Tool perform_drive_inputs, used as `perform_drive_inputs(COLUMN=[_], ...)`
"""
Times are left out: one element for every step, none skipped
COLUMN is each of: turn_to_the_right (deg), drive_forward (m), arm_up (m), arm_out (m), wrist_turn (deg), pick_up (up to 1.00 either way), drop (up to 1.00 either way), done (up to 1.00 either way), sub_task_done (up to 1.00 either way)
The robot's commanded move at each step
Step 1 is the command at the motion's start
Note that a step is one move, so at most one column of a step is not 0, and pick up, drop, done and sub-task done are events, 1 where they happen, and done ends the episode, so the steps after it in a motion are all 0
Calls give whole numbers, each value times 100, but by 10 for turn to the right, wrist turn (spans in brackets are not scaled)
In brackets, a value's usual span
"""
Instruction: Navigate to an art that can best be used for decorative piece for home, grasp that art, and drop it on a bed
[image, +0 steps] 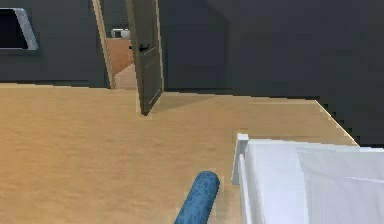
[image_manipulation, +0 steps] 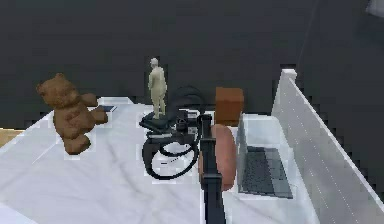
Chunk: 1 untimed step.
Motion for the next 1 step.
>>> perform_drive_inputs(turn_to_the_right=[0], drive_forward=[0], arm_up=[0], arm_out=[0], wrist_turn=[0], pick_up=[0], drop=[100], done=[0], sub_task_done=[0])
